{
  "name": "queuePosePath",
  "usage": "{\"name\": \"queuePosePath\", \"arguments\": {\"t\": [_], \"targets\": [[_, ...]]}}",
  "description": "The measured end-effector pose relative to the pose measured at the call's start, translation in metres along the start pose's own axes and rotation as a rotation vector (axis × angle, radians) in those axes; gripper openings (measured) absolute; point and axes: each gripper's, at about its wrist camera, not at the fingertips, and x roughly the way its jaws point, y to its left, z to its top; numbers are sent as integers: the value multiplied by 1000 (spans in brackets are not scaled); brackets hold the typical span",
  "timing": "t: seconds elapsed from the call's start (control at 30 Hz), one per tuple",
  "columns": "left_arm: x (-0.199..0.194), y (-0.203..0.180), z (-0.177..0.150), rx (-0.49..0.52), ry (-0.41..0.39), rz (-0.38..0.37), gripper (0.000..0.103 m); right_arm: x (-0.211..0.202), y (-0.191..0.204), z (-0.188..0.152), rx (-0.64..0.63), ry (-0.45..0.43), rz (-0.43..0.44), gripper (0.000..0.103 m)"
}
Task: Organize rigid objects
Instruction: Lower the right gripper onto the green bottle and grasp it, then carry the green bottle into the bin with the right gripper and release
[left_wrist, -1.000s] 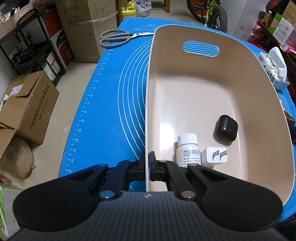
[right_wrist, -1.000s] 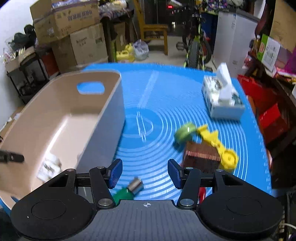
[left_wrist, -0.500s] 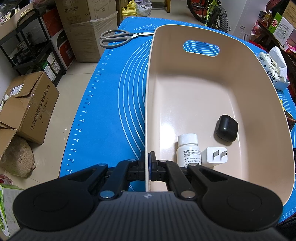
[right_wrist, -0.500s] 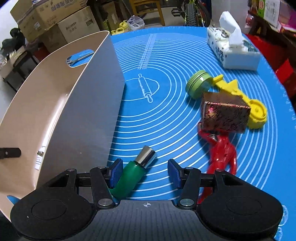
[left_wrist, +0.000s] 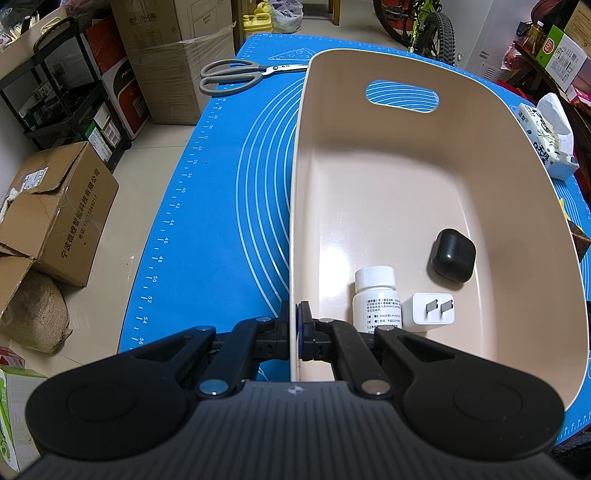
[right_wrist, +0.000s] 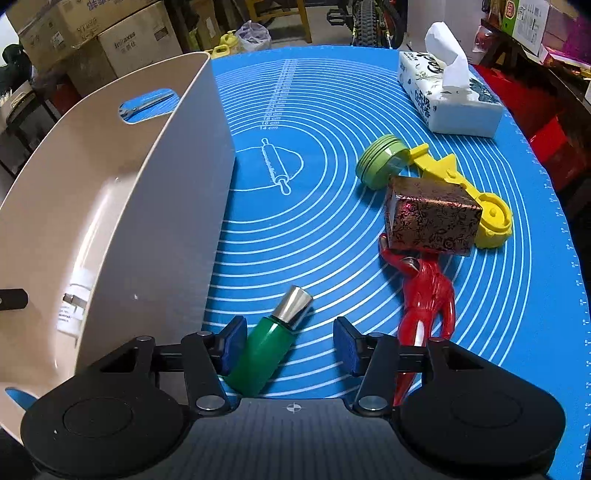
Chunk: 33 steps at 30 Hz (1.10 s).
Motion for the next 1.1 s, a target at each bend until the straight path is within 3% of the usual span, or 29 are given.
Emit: {"name": "queuePosePath", "arguments": {"t": [0.17, 0.37, 0.47, 0.5, 0.63, 1.1], "targets": [[0, 0, 0, 0, 0, -1, 5, 8, -3, -2, 49, 24, 22, 62], [0, 0, 0, -1, 0, -1, 5, 14, 7, -8, 26, 14, -38, 57], [0, 0, 0, -1, 0, -2, 4, 11, 12, -14, 29, 1, -65, 48], [0, 0, 0, -2, 1, -2, 5, 10, 11, -15, 40, -4, -54, 39], [0, 0, 0, -2, 0, -3, 5, 9, 14, -19, 54, -25, -63, 33], [0, 2, 0, -4, 1, -3, 5, -22, 13, -19, 30, -110, -92, 33]]}}
